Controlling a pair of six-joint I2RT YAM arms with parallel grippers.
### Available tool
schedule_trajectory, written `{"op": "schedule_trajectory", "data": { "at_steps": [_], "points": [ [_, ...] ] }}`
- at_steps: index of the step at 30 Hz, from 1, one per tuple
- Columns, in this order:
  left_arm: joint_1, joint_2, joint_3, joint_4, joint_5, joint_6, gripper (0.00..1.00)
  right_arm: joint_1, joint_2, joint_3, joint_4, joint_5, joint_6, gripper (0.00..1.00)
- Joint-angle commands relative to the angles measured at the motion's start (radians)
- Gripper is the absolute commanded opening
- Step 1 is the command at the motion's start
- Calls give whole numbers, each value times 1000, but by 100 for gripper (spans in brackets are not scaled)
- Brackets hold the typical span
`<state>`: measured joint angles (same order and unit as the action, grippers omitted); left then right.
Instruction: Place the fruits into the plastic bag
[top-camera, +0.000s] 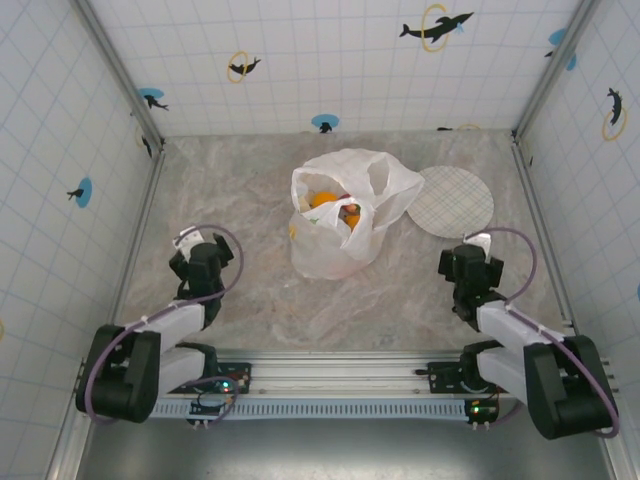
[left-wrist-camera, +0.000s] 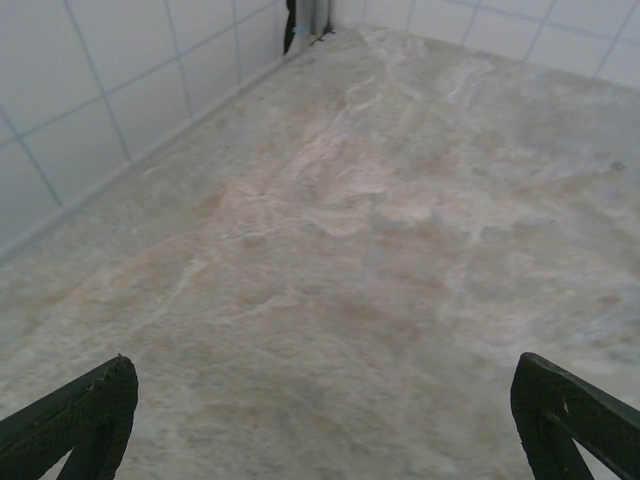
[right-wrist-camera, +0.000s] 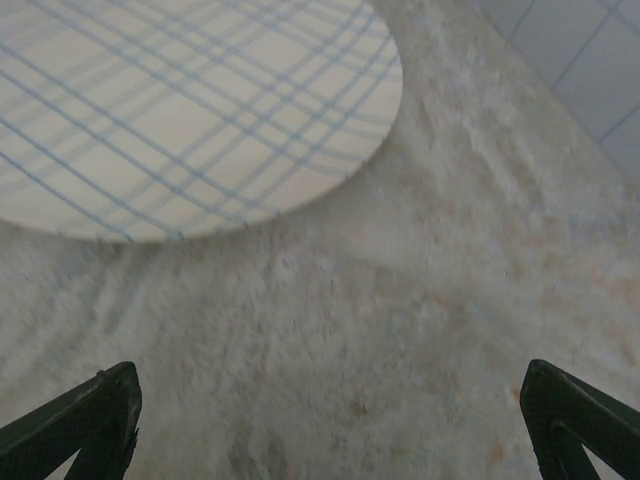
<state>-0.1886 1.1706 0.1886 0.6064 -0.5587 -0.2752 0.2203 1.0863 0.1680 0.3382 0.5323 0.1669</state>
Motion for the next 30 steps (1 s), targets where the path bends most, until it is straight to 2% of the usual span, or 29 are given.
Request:
{"op": "schedule_trajectory", "data": {
  "at_steps": [1,4,7,8,9,10,11,13,14,15,17,19,21,23,30],
  "points": [
    [5,50,-41,153,-94,156,98,-6,44,-74,242,25,-9,100],
    [6,86,-86,243,-68,185,98,-7,88,-130,366,18,-24,100],
    [31,174,-163,462,71,234,98,-13,153,-152,469,-14,-37,100],
    [41,210,-180,557,103,249,97,-13,171,-135,457,-23,-42,100],
    [37,218,-174,557,124,273,97,-13,187,-101,404,-35,-38,100],
    [50,226,-176,568,205,294,97,-13,204,-92,406,-35,-40,100],
    [59,246,-182,602,221,297,97,-15,212,-87,414,-41,-43,100],
    [99,296,-185,671,252,260,97,-16,218,-94,445,-51,-54,100],
    [124,288,-190,649,278,233,97,-17,215,-102,470,-62,-58,100],
    [160,298,-209,678,341,212,97,-18,215,-111,494,-73,-61,100],
    [183,372,-232,823,376,195,97,-22,220,-116,524,-84,-69,100],
    [188,336,-189,659,417,201,97,-25,229,-118,546,-96,-75,100],
    [192,361,-201,747,425,199,97,-26,231,-139,611,-110,-90,100],
    [193,342,-191,676,427,200,97,-30,238,-168,708,-128,-114,100],
    [193,347,-194,690,425,201,98,-106,372,-219,964,-237,-123,100]
  ]
}}
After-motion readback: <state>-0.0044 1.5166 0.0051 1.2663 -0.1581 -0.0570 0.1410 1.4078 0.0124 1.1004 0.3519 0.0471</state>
